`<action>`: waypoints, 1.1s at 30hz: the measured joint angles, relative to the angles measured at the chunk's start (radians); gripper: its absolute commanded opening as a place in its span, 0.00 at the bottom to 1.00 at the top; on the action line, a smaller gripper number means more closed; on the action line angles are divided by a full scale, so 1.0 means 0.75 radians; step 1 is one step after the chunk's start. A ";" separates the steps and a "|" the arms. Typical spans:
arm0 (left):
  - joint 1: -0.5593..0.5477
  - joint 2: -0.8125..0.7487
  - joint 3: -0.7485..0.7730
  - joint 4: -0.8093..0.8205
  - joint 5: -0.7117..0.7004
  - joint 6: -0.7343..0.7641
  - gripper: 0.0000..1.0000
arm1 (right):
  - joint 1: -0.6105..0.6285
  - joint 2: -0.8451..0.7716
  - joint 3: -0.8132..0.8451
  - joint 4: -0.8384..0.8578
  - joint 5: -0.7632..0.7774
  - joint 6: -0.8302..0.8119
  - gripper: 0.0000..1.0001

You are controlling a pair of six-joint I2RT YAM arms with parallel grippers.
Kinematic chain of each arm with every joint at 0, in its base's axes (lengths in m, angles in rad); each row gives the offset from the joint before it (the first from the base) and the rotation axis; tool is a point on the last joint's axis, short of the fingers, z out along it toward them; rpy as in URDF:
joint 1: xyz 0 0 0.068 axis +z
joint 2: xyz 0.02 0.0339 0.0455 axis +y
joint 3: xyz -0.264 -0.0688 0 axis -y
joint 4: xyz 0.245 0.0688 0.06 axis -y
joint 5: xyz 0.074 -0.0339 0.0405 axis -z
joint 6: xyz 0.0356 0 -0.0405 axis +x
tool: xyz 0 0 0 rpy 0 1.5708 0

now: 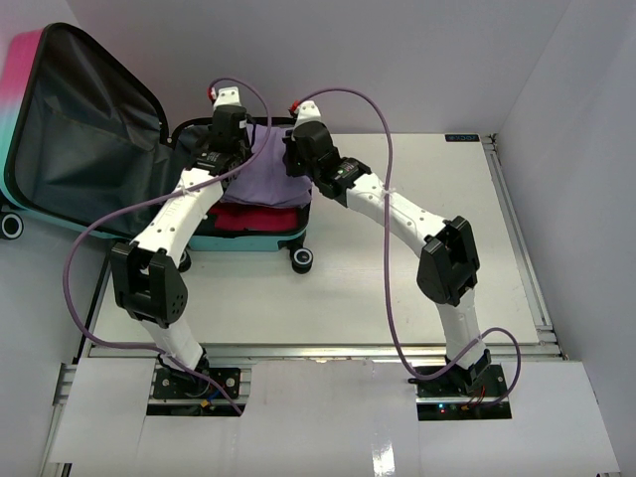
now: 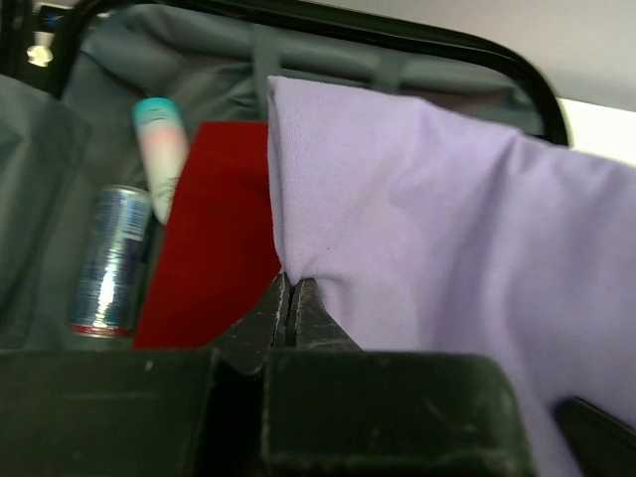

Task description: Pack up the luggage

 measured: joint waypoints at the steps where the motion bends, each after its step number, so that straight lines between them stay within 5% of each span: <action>1: 0.016 0.004 -0.004 0.008 0.000 0.008 0.00 | -0.002 0.018 0.022 0.010 -0.011 0.003 0.08; 15: 0.151 0.214 -0.014 0.088 0.049 0.054 0.00 | -0.074 0.277 0.150 0.064 -0.146 0.072 0.08; 26: 0.226 0.357 0.081 0.102 0.088 0.053 0.48 | -0.147 0.355 0.118 0.247 -0.251 0.079 0.50; 31: 0.238 0.368 0.175 0.123 0.106 0.054 0.54 | -0.147 0.332 0.047 0.299 -0.283 0.043 0.55; 33: 0.241 0.367 0.216 0.123 0.114 0.050 0.48 | -0.147 0.287 -0.013 0.291 -0.294 0.018 0.54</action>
